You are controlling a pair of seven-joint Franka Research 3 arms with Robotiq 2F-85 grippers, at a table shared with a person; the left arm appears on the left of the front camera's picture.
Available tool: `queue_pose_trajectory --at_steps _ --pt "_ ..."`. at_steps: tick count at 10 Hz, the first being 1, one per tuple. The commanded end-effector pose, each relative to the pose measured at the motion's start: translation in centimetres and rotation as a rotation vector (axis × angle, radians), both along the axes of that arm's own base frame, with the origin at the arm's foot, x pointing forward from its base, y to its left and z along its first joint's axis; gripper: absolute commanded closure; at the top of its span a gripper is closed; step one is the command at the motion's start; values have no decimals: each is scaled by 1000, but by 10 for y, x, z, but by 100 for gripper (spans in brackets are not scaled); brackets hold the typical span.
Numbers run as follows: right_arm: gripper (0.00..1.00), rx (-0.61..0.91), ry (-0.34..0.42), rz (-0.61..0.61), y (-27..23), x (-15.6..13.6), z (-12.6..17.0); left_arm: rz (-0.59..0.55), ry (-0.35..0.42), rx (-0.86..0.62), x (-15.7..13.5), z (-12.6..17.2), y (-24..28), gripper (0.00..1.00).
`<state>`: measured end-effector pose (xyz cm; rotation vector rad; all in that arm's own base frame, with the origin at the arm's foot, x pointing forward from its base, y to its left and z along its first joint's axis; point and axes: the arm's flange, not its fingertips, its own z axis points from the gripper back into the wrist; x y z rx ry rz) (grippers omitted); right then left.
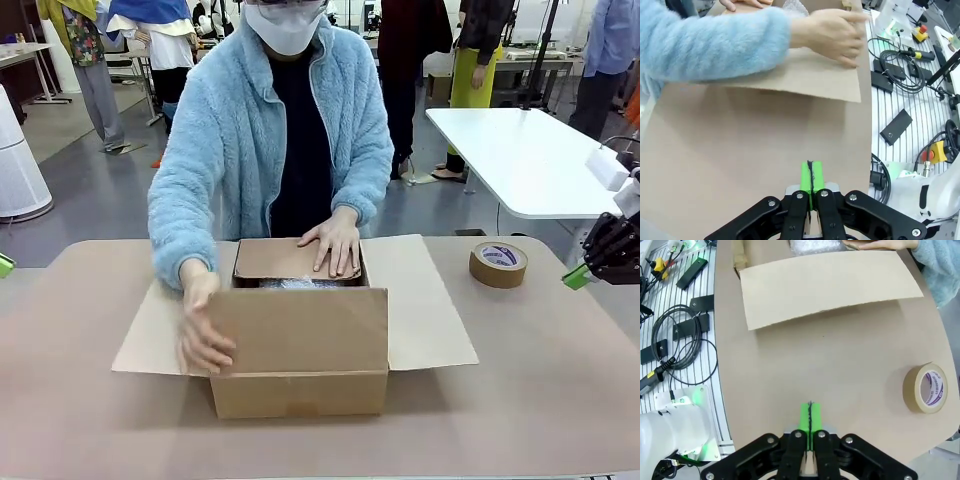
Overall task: Wrap the clocks to prevent damage.
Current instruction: Once the human has placed the objects inside and stepped back, release both hands from the side flaps of the Package Box.
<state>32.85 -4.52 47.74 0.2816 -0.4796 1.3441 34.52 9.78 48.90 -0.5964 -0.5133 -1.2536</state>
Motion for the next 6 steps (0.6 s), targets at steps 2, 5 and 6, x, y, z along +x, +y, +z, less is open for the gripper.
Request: queue_pose_trajectory --at_steps 2,5,6 --pt "99 12 5 11 0 1 -2 0 -3 -11 0 0 2 100" --pt "99 12 5 11 0 1 -2 0 -3 -11 0 0 2 100" --pt "99 12 5 11 0 1 -2 0 -3 -11 0 0 2 100"
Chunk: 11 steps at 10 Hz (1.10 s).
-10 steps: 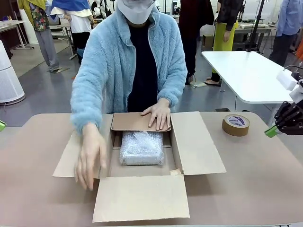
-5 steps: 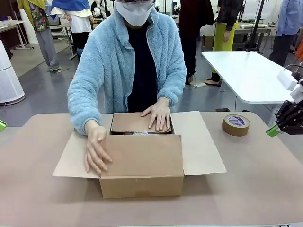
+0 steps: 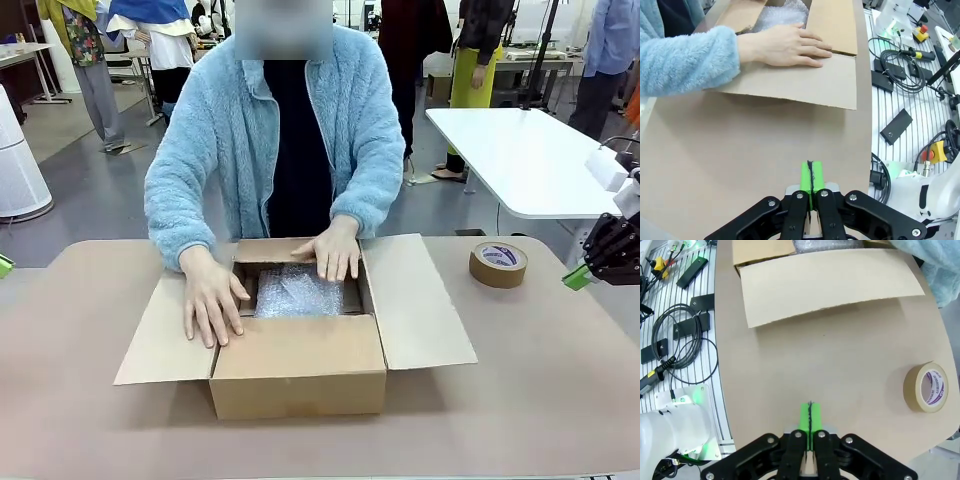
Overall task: Wrap the clocks to prevent damage.
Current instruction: Once the human has placed the objects inside and stepped back, release both hands from the side flaps of the Package Box.
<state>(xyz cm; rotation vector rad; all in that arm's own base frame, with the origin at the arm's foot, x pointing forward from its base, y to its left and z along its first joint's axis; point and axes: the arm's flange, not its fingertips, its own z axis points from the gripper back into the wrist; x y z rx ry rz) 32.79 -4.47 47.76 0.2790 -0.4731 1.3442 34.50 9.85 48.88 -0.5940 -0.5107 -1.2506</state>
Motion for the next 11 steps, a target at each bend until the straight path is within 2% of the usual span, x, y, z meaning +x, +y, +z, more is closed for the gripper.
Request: queue_pose_trajectory --at_steps 1,4,6,8,10,11 --pt "99 17 2 12 0 2 -3 -3 -4 -14 0 0 1 100" --pt "99 0 0 0 0 0 0 -3 -4 -14 0 0 1 100" --pt "99 201 -50 121 -17 6 -2 -3 -4 -14 0 0 1 100" --pt "99 290 -53 114 -28 12 -7 -3 -4 -14 0 0 1 100" --pt "99 298 -29 109 -29 19 -13 -3 -4 -14 0 0 1 100" --pt "99 263 -65 87 -25 3 -6 -3 -4 -14 0 0 1 100"
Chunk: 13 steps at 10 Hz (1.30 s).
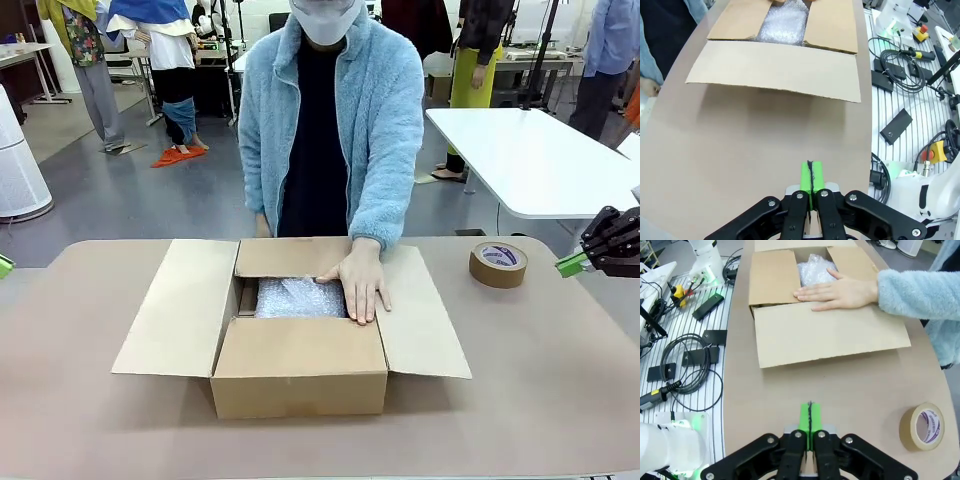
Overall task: Wrap the clocks to prevent damage.
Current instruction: Once the human has placed the objects inside and stepped back, release both hands from the side flaps of the Package Box.
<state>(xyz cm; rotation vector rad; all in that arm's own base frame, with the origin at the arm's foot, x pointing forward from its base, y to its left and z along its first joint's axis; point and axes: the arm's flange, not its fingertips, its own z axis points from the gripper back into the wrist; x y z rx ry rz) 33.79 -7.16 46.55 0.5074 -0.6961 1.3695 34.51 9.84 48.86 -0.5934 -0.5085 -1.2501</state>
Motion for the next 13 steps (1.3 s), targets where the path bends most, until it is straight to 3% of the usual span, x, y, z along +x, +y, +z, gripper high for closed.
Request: queue_pose_trajectory --at_steps 1,13 --pt "99 -18 -22 -3 2 -7 6 -3 -6 -16 0 0 1 100" --pt "99 -18 -22 -3 2 -7 6 -3 -6 -16 0 0 1 100"
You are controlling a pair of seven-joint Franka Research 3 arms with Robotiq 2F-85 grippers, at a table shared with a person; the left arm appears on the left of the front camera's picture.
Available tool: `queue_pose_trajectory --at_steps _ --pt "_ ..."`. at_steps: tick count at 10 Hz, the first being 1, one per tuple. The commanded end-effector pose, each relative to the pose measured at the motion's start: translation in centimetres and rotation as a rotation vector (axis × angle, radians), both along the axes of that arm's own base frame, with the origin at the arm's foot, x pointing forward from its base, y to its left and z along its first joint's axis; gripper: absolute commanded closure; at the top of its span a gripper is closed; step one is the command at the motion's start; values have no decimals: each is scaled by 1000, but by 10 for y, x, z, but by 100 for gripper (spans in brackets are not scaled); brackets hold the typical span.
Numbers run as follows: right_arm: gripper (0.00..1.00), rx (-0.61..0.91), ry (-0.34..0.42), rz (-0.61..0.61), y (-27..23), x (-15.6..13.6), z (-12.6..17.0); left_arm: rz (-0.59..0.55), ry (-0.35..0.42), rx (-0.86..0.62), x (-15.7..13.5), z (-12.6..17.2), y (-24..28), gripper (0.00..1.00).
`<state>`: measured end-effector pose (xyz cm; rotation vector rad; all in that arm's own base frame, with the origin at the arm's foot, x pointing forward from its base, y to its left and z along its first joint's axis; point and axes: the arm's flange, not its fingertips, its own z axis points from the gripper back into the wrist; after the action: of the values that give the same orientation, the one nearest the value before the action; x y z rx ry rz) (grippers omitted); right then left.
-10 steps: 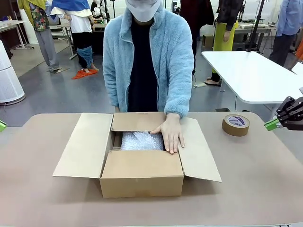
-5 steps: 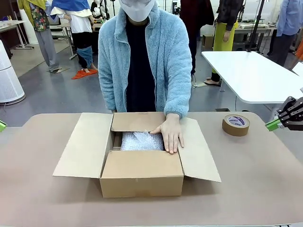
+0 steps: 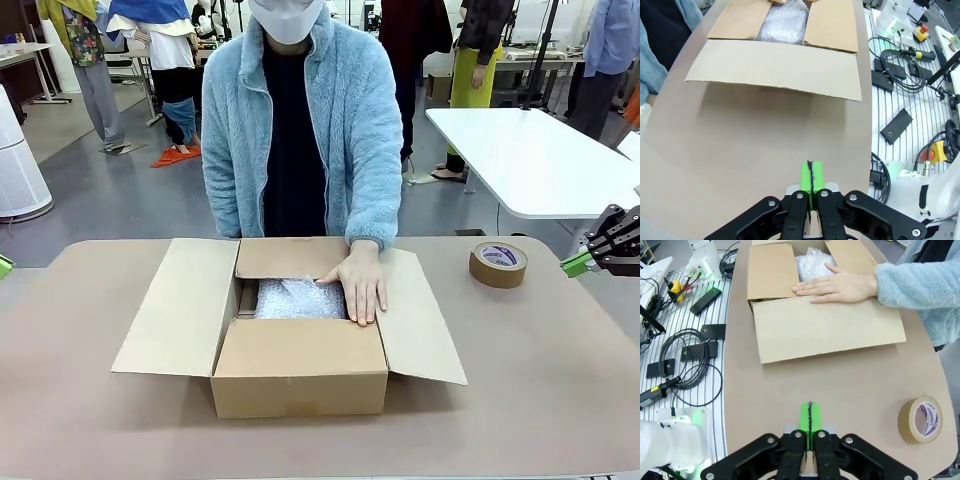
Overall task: Wrap the clocks to prevent damage.
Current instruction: Once the human has placed the objects inside and stepped back, release both hands from the side flaps of the Package Box.
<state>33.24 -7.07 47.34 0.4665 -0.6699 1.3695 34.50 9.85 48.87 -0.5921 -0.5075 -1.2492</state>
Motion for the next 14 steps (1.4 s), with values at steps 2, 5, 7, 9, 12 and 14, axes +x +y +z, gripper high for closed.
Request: queue_pose_trajectory --at_steps 2,5,7,9,12,14 --pt "99 25 -19 11 1 -1 -2 -4 -6 -17 0 0 1 100" --pt "99 25 -19 11 1 -1 -2 0 0 0 0 0 0 100" --pt "99 25 -19 11 1 -1 -2 -38 -81 71 21 -38 -17 100" --pt "99 25 -19 11 1 -1 -2 -185 -132 81 33 -72 -45 100" --pt "99 25 -19 11 1 -1 -2 -236 -95 52 49 -118 -91 100" --pt "99 25 -19 11 1 -1 -2 -156 -57 31 55 -139 -115 100"
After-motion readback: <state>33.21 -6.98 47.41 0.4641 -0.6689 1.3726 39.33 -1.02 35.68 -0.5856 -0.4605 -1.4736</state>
